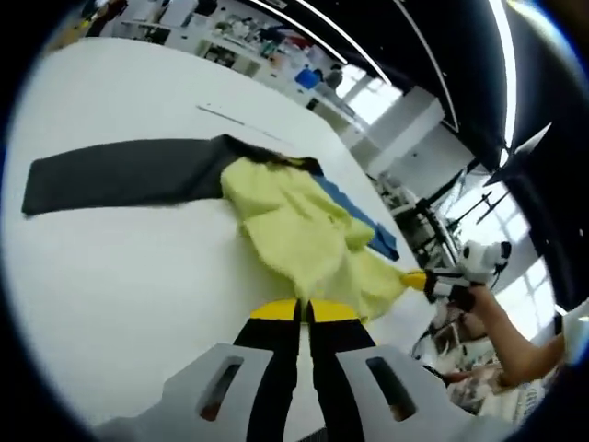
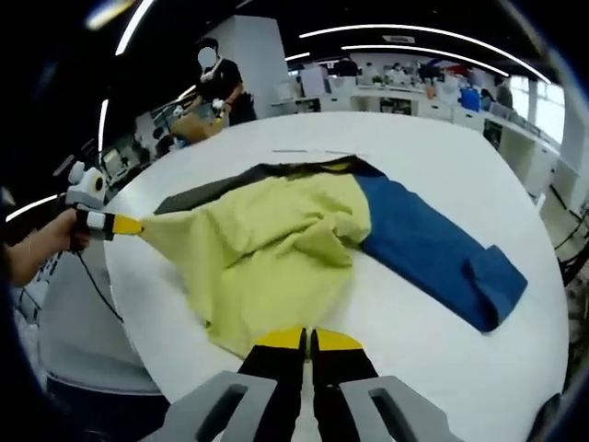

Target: Fold the garment on the visible template until the final outline fits inside the template.

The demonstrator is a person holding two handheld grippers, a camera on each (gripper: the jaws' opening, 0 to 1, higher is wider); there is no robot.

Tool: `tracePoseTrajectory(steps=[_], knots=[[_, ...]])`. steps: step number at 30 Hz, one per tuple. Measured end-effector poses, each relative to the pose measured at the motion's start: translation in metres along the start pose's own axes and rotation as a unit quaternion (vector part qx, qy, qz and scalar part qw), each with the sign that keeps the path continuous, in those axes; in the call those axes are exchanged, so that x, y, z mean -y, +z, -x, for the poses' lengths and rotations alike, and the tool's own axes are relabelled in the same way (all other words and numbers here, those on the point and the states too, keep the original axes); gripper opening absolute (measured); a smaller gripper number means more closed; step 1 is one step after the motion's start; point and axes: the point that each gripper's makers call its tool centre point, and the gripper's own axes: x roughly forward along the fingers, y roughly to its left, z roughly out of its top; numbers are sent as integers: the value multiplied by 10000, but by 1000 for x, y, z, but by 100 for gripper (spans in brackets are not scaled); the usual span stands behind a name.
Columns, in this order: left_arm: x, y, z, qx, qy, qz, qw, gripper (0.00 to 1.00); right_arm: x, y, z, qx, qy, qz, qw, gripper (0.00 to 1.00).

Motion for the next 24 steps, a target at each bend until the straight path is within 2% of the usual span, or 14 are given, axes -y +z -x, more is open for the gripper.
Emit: tracePoseTrajectory(steps=[7,24], knots=[[-9,-19,13,-251,167,103,9995,0,-5,-8,8,-50,-60,-68,9999,0],[-35,-49,37,-300,481,440,9974,0,-7,-31,15,-206,-225,-279,9991,0]])
